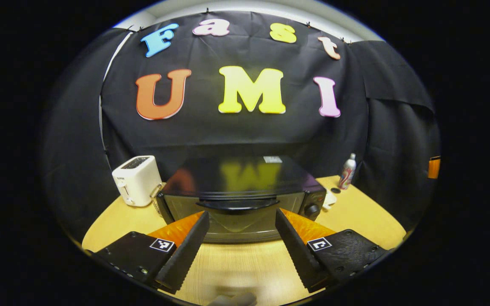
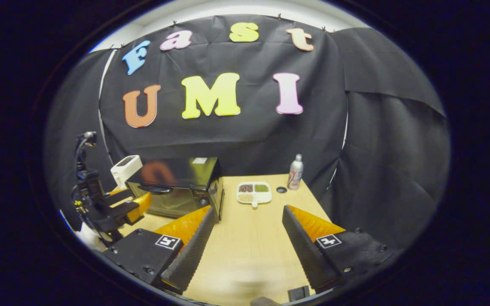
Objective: Open the electric oven with the left hand, put the food in, and close the electric oven.
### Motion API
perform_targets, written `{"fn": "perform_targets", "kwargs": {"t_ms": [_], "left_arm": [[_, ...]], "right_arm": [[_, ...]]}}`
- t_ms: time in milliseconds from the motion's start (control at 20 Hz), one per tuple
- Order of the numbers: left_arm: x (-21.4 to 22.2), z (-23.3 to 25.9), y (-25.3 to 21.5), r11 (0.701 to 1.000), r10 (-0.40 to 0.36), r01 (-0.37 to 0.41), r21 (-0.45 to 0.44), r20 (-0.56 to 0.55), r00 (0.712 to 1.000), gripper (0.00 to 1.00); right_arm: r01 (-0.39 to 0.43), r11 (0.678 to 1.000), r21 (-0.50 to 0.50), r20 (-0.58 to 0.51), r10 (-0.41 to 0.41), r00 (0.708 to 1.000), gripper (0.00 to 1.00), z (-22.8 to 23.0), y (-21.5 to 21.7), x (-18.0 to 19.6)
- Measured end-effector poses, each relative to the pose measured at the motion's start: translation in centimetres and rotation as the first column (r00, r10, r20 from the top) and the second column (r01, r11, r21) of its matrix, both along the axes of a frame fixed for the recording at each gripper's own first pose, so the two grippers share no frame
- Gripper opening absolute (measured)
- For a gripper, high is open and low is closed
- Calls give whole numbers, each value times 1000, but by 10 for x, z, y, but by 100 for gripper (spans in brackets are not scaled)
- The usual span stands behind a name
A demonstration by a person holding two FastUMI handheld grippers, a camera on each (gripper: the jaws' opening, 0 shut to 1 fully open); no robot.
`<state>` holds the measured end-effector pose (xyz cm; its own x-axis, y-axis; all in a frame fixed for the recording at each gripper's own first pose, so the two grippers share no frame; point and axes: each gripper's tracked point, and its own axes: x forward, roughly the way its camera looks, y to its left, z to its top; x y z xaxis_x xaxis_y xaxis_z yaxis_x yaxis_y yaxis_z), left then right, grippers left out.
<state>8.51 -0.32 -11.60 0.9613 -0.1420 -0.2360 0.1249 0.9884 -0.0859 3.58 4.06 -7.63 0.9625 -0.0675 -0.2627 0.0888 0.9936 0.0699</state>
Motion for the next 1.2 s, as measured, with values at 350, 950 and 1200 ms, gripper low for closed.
{"fn": "perform_targets", "kwargs": {"t_ms": [350,950,1200], "left_arm": [[-72,113,29,999,51,-49,-15,176,983,96],[-142,179,21,991,129,-130,-14,261,957,96],[-144,179,0,994,109,-107,-22,254,961,96]], "right_arm": [[-4,999,-42,173,11,985,96,76,-4,-31],[-44,999,-22,251,48,967,96,89,-39,-60],[-49,999,-19,262,53,964,96,91,-48,-66]]}}
